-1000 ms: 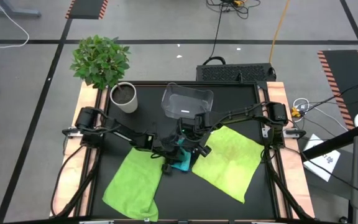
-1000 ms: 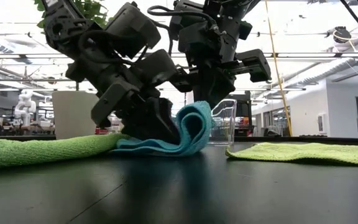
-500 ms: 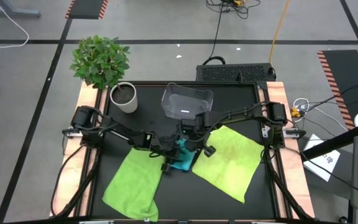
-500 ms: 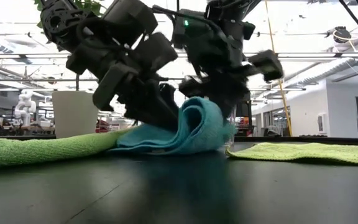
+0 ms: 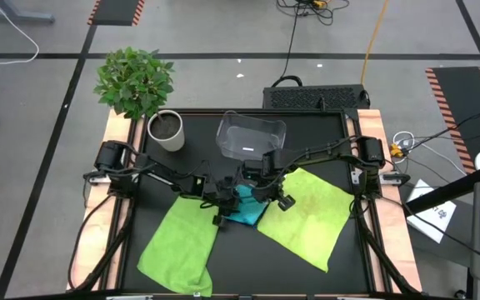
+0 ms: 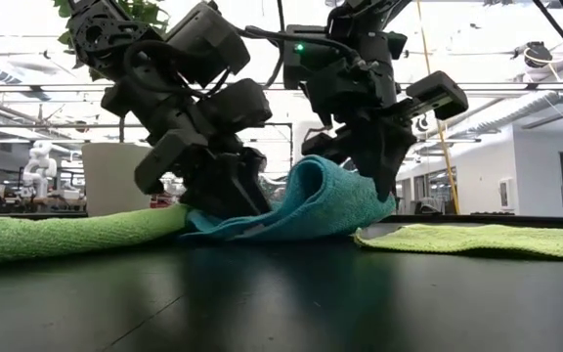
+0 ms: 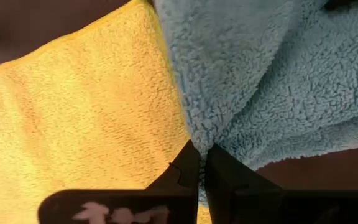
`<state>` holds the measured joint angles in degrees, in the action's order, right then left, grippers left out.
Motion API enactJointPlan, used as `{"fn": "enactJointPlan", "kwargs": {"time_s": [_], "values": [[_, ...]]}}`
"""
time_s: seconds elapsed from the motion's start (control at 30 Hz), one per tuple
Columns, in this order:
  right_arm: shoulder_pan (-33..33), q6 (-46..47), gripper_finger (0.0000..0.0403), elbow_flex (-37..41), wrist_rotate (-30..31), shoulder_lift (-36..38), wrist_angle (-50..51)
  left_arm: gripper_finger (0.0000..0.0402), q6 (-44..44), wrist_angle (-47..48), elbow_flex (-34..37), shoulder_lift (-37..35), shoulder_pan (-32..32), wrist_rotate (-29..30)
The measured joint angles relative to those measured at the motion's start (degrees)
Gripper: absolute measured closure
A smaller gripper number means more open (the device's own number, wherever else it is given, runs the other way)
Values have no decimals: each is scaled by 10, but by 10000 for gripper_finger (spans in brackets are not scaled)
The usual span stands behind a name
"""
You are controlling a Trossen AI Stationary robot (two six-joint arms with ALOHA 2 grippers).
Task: Fold microfiber towels
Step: Fold the blue microfiber cloth
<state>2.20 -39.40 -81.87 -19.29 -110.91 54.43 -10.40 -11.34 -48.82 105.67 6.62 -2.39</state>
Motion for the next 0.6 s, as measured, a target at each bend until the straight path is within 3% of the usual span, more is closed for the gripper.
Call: {"fn": "enactJointPlan", "kwargs": {"time_s": [0.23,0.6], "values": [[-1,9,403,0,2,1,-32,227,-3,0,2,-14,-4,-7],[-10,3,401,0,30,13,-43,227,62,-274,43,126,-24,-82]]}}
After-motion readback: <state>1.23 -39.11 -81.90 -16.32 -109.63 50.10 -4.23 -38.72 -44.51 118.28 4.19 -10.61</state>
